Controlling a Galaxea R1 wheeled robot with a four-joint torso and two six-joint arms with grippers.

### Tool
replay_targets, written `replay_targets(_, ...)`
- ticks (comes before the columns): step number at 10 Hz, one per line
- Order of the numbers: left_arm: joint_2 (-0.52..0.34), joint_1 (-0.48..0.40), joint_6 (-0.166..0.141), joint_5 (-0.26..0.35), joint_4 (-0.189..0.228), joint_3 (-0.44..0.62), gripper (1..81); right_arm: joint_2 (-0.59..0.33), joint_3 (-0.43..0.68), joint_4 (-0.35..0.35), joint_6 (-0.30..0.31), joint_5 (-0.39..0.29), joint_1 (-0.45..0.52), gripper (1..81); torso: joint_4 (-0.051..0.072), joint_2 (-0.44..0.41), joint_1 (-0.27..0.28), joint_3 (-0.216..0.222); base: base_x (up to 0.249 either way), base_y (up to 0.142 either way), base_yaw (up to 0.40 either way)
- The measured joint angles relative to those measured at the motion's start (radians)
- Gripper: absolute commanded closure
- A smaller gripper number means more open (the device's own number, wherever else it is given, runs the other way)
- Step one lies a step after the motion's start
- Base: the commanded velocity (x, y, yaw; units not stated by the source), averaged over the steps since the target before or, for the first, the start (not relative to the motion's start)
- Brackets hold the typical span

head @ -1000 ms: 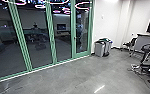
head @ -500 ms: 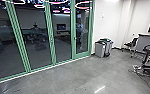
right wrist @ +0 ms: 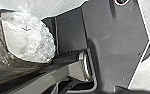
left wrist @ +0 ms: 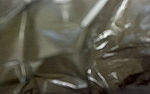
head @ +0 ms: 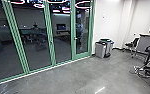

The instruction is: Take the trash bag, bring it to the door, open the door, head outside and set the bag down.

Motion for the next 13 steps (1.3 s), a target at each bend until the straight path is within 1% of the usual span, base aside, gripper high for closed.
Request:
replay_targets(12, 0.003, -0.002, 0.0, 0.0, 0.0, -0.001, 81.1, 0.0, -0.001, 0.0, 0.0, 0.001, 0.0, 1.0, 0.0, 0.0, 0.001, 0.0, 0.153, -0.065, 0.0)
replay_targets(13, 0.003, -0.002, 0.0, 0.0, 0.0, -0.001, 81.1, 0.0, -0.001, 0.0, 0.0, 0.001, 0.0, 1.0, 0.0, 0.0, 0.001, 0.0, 0.153, 0.0, 0.0)
